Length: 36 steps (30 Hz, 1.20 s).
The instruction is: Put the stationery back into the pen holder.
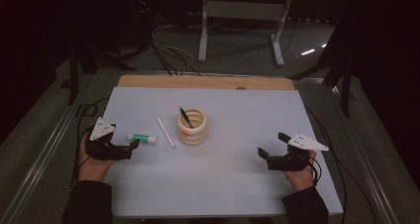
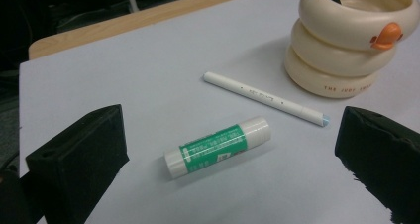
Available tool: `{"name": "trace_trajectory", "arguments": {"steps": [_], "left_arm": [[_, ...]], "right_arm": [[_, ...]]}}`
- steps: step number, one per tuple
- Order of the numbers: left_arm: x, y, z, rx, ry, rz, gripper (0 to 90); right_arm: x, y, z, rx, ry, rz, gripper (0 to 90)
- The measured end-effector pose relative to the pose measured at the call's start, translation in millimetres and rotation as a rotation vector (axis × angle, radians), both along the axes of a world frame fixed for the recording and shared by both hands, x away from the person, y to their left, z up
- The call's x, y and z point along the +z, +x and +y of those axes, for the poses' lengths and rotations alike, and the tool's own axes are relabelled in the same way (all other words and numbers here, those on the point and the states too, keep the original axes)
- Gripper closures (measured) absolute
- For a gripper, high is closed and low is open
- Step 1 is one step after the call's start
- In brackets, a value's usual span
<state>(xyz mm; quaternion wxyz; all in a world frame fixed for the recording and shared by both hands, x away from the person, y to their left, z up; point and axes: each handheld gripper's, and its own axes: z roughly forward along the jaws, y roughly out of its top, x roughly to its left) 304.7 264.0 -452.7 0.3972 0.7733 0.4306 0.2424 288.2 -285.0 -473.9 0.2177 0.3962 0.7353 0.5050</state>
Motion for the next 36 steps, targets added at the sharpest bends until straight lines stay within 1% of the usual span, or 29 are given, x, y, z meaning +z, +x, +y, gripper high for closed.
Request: {"name": "trace_trajectory", "arguments": {"steps": [7, 10, 14, 16, 18, 21, 23, 25, 26, 29, 33, 36], "left_arm": [[6.8, 14.5, -5.5, -0.027, 0.057, 0.022, 0.2], [7.3, 19.3, -7.4, -0.035, 0.058, 0.028, 0.2], [6.4, 26.5, -11.6, -0.055, 0.081, 0.038, 0.2], [6.4, 27.8, -12.3, -0.057, 0.083, 0.037, 0.2], [5.7, 33.4, -13.8, -0.070, 0.085, 0.037, 0.2], [3.9, 37.7, -14.1, -0.068, 0.072, 0.031, 0.2], [1.7, 39.9, -13.9, -0.062, 0.077, 0.033, 0.2], [-0.4, 42.4, -14.1, -0.056, 0.081, 0.048, 0.2], [-1.2, 43.9, -14.2, -0.051, 0.087, 0.063, 0.2], [-5.1, 49.0, -15.0, -0.032, 0.089, 0.110, 0.2], [-12.0, 54.6, -16.2, -0.034, 0.129, 0.154, 0.3], [-16.5, 57.7, -16.5, -0.041, 0.151, 0.175, 0.3]], "right_arm": [[-0.1, 0.5, -1.2, -0.005, 0.005, 0.002, 0.0], [-0.4, 0.8, -1.1, -0.007, 0.006, 0.004, 0.0], [-0.8, 1.1, -1.1, -0.005, 0.008, 0.008, 0.0], [-0.9, 1.0, -0.8, -0.004, 0.008, 0.008, 0.0], [-1.2, 1.3, -0.3, -0.001, 0.009, 0.010, 0.0], [-1.7, 2.0, -0.7, -0.002, 0.013, 0.011, 0.0], [-1.7, 2.0, -0.8, -0.003, 0.014, 0.010, 0.0], [-1.9, 2.1, -0.8, -0.002, 0.016, 0.010, 0.0], [-1.9, 2.1, -0.6, -0.002, 0.016, 0.011, 0.0], [-2.4, 2.3, 0.4, 0.003, 0.016, 0.018, 0.1], [-2.7, 2.5, 1.3, 0.007, 0.012, 0.018, 0.1], [-3.1, 2.9, 0.9, 0.007, 0.014, 0.020, 0.1]]}}
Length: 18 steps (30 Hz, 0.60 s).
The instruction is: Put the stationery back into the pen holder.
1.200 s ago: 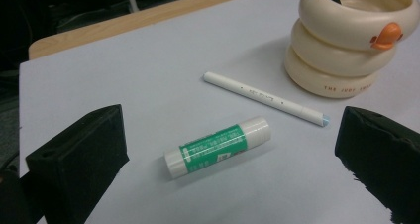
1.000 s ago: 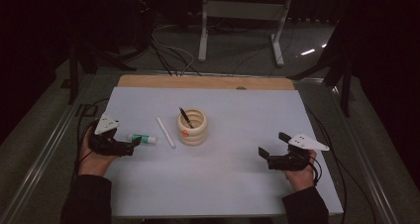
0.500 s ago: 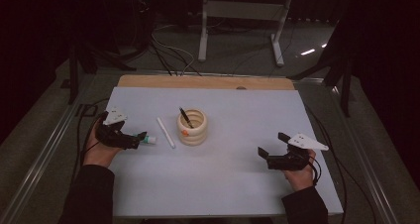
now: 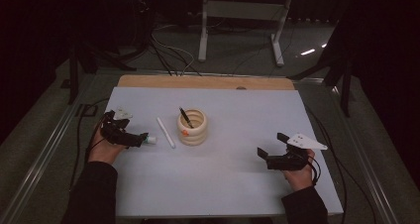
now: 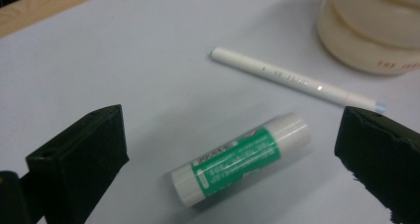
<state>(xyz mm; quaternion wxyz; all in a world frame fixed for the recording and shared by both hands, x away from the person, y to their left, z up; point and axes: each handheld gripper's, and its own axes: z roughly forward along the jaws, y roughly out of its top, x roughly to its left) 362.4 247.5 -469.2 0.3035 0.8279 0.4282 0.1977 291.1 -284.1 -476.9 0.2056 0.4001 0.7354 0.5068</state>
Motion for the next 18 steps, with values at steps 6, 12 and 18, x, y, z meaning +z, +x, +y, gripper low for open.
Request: {"name": "trace_trajectory", "arguments": {"steps": [6, 12, 18], "left_arm": [[-6.3, 5.7, -0.5, -0.018, 0.019, 0.028, 0.3], [-13.1, 11.6, -0.5, -0.037, 0.028, 0.069, 0.3], [-16.9, 14.2, -6.1, -0.062, 0.046, 0.081, 2.5]], "right_arm": [[-0.1, 0.0, 0.3, 0.001, -0.001, 0.000, 0.1], [-1.0, 0.7, 1.2, 0.012, -0.006, 0.008, 0.1], [-1.7, 1.3, 1.2, 0.012, -0.008, 0.016, 0.1]]}}
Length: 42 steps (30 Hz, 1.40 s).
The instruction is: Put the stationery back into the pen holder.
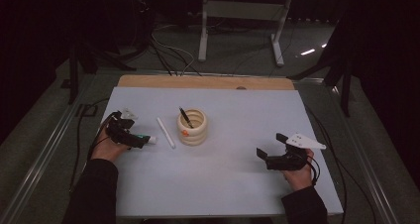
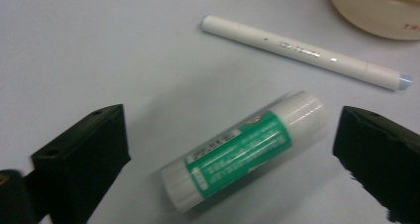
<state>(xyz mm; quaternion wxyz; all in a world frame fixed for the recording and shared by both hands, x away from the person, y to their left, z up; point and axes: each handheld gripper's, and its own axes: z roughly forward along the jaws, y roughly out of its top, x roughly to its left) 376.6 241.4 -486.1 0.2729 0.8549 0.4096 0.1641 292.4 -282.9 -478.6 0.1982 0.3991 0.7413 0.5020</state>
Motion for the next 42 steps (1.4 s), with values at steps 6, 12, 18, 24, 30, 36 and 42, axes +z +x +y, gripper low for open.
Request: {"name": "trace_trajectory", "arguments": {"steps": [6, 12, 18, 24, 30, 36, 42], "left_arm": [[-3.1, 3.4, -7.2, -0.020, 0.025, 0.009, 4.7], [-4.9, 6.6, -16.1, -0.057, 0.058, 0.026, 10.6], [-7.9, 5.4, -26.2, -0.124, 0.103, 0.054, 21.6], [-12.8, 3.9, -36.2, -0.196, 0.179, 0.063, 40.3], [-14.5, 6.3, -36.2, -0.216, 0.199, 0.101, 64.6], [-14.2, 9.6, -34.0, -0.187, 0.168, 0.140, 66.0], [-11.4, 12.9, -35.8, -0.169, 0.169, 0.207, 66.2]], "right_arm": [[-0.4, 0.1, 1.2, 0.006, -0.001, 0.007, 0.0], [-1.0, 1.0, 0.6, 0.008, 0.002, 0.011, 0.1], [-0.9, 1.3, -0.1, 0.012, 0.021, 0.018, 0.1], [-1.1, 1.6, 0.1, 0.014, 0.026, 0.021, 0.1], [-1.6, 2.1, -0.1, 0.018, 0.025, 0.023, 0.1], [-1.8, 2.2, 0.8, 0.024, 0.024, 0.029, 0.5], [-1.7, 2.1, 0.3, 0.022, 0.025, 0.027, 0.5]]}}
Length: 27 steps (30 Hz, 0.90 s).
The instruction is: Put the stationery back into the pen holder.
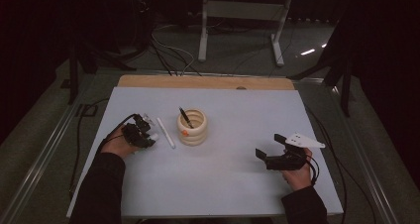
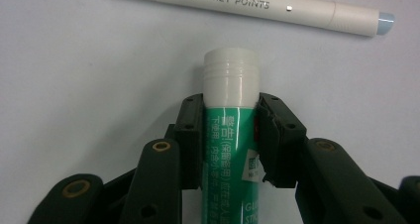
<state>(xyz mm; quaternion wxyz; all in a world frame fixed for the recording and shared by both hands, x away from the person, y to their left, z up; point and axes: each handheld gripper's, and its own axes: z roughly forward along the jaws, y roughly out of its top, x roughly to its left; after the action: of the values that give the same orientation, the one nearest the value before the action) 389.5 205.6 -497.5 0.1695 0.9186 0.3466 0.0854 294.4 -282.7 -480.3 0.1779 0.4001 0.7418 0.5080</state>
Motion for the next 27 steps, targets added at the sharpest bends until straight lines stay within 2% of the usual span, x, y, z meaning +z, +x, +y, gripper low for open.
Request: {"name": "trace_trajectory", "arguments": {"steps": [5, 12, 17, 20, 27], "left_arm": [[0.6, 0.3, 0.7, 0.002, -0.002, 0.009, 66.4], [0.7, -1.5, -0.9, 0.006, 0.010, -0.012, 66.4], [1.4, -1.5, 0.5, 0.021, 0.001, -0.017, 66.4], [3.3, -2.9, 2.1, 0.036, -0.016, -0.042, 66.4], [9.9, -4.6, 7.8, 0.063, -0.066, -0.055, 66.4]], "right_arm": [[0.0, 0.1, -0.5, -0.001, 0.000, -0.001, 0.5], [-0.1, 0.2, -1.0, -0.004, 0.001, 0.000, 0.5], [-0.1, 0.0, -0.7, -0.003, 0.001, -0.001, 0.5], [-0.1, 0.0, -1.4, -0.008, 0.001, -0.002, 0.5], [0.8, -0.9, -2.2, -0.014, 0.007, -0.011, 0.4]]}}
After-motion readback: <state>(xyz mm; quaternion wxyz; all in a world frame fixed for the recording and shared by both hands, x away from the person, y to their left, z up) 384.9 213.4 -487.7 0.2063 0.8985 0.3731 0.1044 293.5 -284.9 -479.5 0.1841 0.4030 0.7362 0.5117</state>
